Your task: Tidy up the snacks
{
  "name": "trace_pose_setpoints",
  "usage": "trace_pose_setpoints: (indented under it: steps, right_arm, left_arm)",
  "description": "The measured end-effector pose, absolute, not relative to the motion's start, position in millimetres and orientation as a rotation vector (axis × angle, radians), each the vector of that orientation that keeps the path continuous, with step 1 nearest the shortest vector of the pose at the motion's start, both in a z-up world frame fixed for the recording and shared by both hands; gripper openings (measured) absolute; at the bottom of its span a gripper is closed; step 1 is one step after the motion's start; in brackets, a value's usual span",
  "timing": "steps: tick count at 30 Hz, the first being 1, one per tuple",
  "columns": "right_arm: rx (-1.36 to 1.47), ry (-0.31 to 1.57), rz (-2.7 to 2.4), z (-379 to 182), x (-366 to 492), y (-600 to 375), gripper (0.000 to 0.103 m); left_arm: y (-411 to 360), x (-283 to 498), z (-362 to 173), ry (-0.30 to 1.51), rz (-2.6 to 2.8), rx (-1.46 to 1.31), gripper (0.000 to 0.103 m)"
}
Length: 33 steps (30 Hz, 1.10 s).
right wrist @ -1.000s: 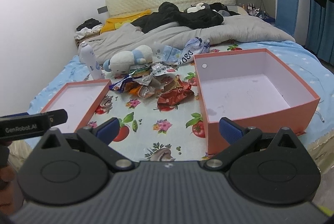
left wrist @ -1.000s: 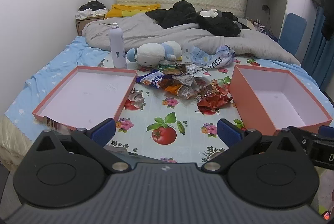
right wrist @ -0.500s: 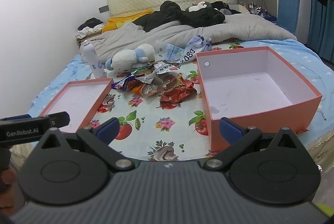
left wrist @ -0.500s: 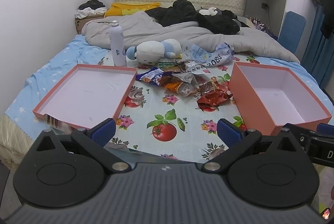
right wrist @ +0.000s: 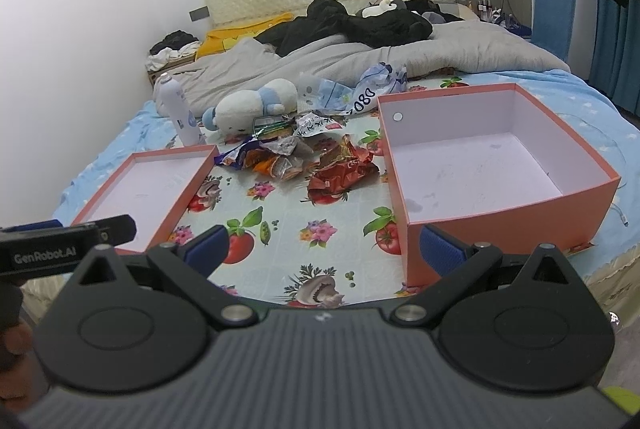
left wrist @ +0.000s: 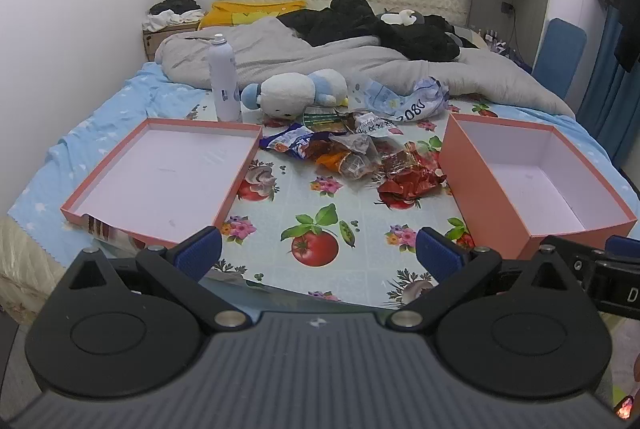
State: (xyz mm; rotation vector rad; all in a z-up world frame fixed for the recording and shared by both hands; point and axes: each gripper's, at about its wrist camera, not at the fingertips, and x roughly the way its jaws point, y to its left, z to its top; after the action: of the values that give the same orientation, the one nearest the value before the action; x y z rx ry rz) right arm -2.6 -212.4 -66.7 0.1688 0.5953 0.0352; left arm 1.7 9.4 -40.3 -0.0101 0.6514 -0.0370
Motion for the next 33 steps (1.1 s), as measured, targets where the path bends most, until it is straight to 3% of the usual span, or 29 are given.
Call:
trace_pose_setpoints:
  steps: [30, 33]
  right_arm:
    - [0.210, 0.589, 0.105, -98, 55, -200, 0.103]
    - [0.211, 0.611, 0.121, -106, 68, -195, 0.095]
  left_arm:
    - [28, 84, -71, 0.656, -0.032, -0.020, 0.103]
    - [33, 104, -78, 0.663, -0.016, -0.035, 0.103]
